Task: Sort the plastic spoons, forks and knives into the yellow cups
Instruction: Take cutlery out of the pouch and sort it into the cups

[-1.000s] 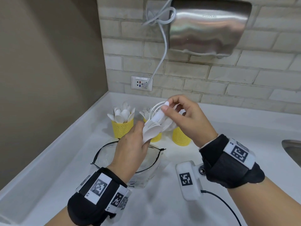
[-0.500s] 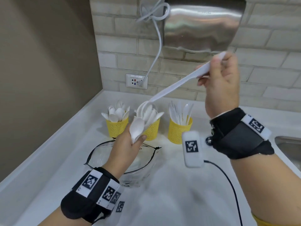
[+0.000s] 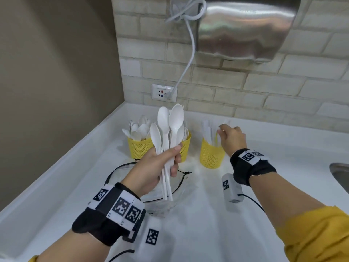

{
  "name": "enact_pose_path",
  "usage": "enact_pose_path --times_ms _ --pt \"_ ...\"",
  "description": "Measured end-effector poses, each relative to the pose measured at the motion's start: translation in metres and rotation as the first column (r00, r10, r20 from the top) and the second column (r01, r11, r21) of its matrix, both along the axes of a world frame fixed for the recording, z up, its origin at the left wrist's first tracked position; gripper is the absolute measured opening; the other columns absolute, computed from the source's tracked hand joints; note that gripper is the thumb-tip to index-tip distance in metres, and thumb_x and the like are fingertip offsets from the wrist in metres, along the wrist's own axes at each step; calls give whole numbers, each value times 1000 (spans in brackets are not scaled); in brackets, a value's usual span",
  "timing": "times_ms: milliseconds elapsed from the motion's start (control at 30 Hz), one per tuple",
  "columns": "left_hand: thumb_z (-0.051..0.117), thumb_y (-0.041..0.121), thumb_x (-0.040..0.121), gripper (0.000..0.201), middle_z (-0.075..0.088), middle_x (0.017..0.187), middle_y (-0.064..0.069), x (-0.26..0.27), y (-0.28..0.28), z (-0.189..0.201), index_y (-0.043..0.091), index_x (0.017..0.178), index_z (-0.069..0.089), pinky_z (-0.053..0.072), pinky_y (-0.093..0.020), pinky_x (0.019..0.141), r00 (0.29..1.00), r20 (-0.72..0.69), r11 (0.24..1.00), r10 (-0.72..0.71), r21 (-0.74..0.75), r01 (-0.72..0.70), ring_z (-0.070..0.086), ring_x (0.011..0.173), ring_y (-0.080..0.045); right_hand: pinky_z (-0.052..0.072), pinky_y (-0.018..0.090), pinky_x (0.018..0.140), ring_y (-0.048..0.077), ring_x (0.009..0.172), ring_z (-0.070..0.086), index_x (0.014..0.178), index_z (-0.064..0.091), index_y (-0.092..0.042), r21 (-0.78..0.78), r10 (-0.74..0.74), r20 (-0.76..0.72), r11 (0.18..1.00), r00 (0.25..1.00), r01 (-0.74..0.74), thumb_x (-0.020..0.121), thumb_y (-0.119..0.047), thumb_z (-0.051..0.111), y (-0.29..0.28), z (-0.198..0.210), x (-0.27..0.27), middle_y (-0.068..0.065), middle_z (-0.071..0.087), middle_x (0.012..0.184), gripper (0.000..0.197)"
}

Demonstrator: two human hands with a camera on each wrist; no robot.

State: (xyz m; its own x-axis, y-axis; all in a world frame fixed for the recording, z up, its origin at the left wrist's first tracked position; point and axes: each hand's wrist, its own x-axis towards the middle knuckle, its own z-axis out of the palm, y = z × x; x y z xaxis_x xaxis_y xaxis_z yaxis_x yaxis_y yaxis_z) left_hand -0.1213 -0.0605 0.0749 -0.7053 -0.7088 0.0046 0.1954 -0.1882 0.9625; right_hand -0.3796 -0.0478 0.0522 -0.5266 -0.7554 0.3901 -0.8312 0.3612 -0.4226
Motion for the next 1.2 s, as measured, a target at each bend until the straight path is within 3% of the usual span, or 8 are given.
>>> enact_pose_path --times_ms 133,300,433,533,867,1033,1133,1200 --pt "53 21 85 17 55 65 -1 0 -1 5 14 98 61 40 -22 48 991 -107 995 -75 63 82 43 46 -12 34 44 89 38 115 39 137 40 -14 4 -44 -83 999 996 44 93 -18 47 -4 18 19 18 49 127 45" --pt "57 10 88 13 52 63 -3 -2 -9 -2 12 75 57 39 -22 43 994 -111 996 -12 87 22 42 41 -11 38 10 71 17 84 55 111 59 -8 -429 316 108 870 943 -242 93 -17 48 14 58 79 7 57 96 23" --pt "61 16 72 7 45 49 3 3 -10 -8 11 75 56 36 -17 38 948 -214 947 -236 168 273 37 34 -8 41 26 66 13 66 51 102 60 -9 -323 498 756 849 426 -419 97 -23 42 21 65 119 6 55 79 23" --pt "64 15 71 10 46 45 4 9 -13 -11 11 78 57 39 -16 37 845 -359 839 -396 234 492 41 33 -6 42 26 60 15 55 50 98 59 -4 -436 568 813 739 128 -514 96 -22 42 27 69 131 10 54 72 25" --pt "71 19 70 37 50 57 4 17 -16 -11 3 99 54 38 -17 39 873 -267 877 -409 148 457 40 37 -3 34 15 42 5 45 43 96 57 -9 -550 621 769 764 151 -338 97 -15 41 35 69 145 -9 55 53 17" --pt "68 15 72 17 51 58 2 15 -11 -11 7 80 55 36 -17 40 897 -179 895 -405 124 429 39 38 -5 32 29 51 19 58 46 81 56 -15 -531 579 796 808 177 -255 98 -25 41 32 72 142 2 52 64 25" --pt "61 14 76 10 53 59 0 16 -8 -7 9 68 58 33 -18 41 948 -44 944 -315 84 318 38 38 -7 48 35 66 20 67 58 88 52 -13 -706 706 708 708 23 -16 99 -22 34 28 85 129 6 61 72 24" --pt "59 12 80 13 51 59 -3 15 -6 -3 5 70 55 34 -20 42 978 90 982 -190 7 190 38 38 -9 52 32 67 15 57 58 92 49 -14 -812 816 576 566 42 140 100 -23 30 29 98 117 2 59 62 22"
